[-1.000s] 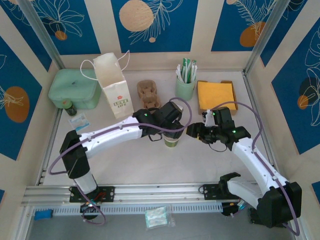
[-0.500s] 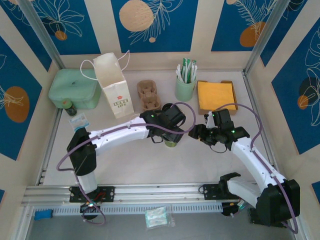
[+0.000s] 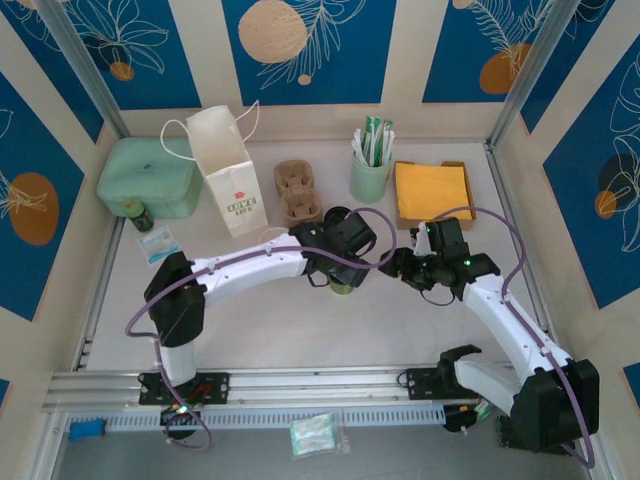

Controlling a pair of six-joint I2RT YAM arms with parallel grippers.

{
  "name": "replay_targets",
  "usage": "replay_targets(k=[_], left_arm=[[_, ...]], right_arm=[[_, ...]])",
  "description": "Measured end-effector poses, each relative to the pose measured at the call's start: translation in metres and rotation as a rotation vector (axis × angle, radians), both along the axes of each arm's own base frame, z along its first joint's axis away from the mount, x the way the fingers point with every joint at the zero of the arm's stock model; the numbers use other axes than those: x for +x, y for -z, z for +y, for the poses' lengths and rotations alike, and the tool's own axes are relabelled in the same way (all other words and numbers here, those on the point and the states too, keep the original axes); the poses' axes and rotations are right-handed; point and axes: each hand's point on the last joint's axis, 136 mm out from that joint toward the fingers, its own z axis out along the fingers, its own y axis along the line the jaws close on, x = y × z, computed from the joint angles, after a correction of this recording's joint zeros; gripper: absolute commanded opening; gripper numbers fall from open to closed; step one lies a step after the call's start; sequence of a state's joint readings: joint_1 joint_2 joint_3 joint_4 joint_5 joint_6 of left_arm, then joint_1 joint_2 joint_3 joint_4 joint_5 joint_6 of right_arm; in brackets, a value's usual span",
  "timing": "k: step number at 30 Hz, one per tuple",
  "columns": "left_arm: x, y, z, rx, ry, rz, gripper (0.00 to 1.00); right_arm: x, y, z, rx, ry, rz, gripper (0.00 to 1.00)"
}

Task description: Pack the takeout coffee

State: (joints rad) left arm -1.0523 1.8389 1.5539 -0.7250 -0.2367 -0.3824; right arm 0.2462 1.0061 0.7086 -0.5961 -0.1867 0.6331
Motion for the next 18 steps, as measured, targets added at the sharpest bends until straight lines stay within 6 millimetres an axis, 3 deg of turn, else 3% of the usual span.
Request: replay_targets(k=[8,18], left_arm=[[0.0007,0.0003,-0.0013,0.0,0.0,0.0,0.81],[0.0007,0.0017,-0.0013,0.01,0.016,-0.003,0.91]], right_arm=[[0.0002,0.0,-0.0005,0.002,0.001,0.0,0.57],[0.0002,-0.0002,-0.0004,0.002,0.0,0.0,0.57]])
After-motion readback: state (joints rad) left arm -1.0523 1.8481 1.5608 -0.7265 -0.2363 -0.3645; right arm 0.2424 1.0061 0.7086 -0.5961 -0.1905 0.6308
